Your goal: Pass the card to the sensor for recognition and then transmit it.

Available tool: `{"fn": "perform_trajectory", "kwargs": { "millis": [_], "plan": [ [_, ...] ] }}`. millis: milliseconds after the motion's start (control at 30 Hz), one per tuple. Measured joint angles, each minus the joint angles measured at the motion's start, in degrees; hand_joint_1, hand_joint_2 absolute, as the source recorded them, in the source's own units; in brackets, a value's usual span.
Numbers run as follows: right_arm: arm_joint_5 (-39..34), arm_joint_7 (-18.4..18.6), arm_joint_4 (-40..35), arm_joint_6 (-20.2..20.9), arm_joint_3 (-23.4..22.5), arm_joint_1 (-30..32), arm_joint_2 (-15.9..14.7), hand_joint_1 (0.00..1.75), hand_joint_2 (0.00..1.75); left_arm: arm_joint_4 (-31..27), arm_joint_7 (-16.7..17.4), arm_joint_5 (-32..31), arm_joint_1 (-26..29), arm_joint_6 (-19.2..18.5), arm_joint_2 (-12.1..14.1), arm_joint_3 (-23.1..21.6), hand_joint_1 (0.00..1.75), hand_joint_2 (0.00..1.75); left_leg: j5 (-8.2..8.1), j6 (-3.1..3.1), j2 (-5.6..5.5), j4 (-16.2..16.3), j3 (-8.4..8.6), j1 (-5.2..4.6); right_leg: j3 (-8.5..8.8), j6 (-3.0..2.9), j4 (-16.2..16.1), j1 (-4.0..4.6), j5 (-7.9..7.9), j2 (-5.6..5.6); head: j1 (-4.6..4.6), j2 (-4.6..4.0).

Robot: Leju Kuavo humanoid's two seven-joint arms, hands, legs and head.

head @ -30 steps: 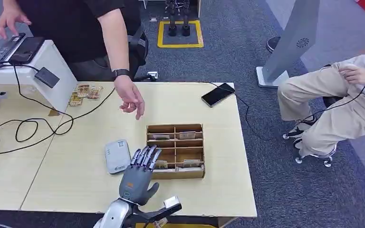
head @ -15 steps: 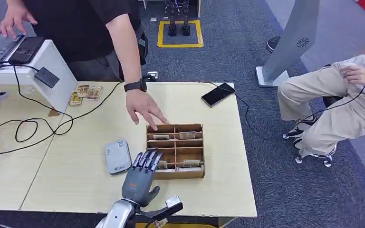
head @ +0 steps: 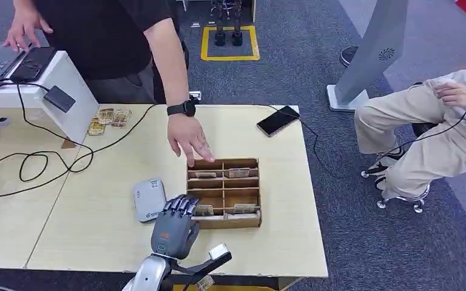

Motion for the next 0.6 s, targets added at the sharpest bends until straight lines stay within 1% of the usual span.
{"fn": "perform_trajectory", "kwargs": {
  "millis": [167,333,533,600],
  "plan": [
    [-0.02,-0.07,0.00,0.00,0.00,0.00,0.00,0.00,1.75,0.00,-0.15,-0.27,0.11,1.79,-0.11,0.04,1.75,1.75,0.00,0.00,0.00,0.00,0.01,0.00,0.01,0.00,0.00,0.00,0.00,0.00,0.00,0.00],
    [-0.02,-0.44,0.13,0.00,0.00,-0.01,0.00,0.00,1.75,-0.02,-0.83,-0.33,0.12,2.21,-0.37,0.63,1.75,1.75,0.00,0.00,0.00,0.00,0.01,0.00,0.01,0.00,0.00,0.00,0.01,0.00,0.00,0.00],
    [0.22,-0.55,0.39,0.00,0.00,-0.03,-0.02,0.00,1.75,0.00,-1.73,-1.01,0.12,1.97,-0.37,0.72,1.75,1.75,0.00,0.00,-0.01,0.00,0.00,0.00,0.01,0.00,0.00,0.00,0.00,0.00,-0.02,0.00],
    [0.24,-0.81,0.52,-0.02,0.00,-0.03,-0.04,0.00,1.75,0.02,-2.43,-1.30,0.11,0.88,-0.35,0.72,1.75,1.75,0.00,0.00,-0.01,0.00,0.00,0.00,0.01,0.00,0.00,0.00,-0.01,0.00,0.00,0.00]
  ]
}}
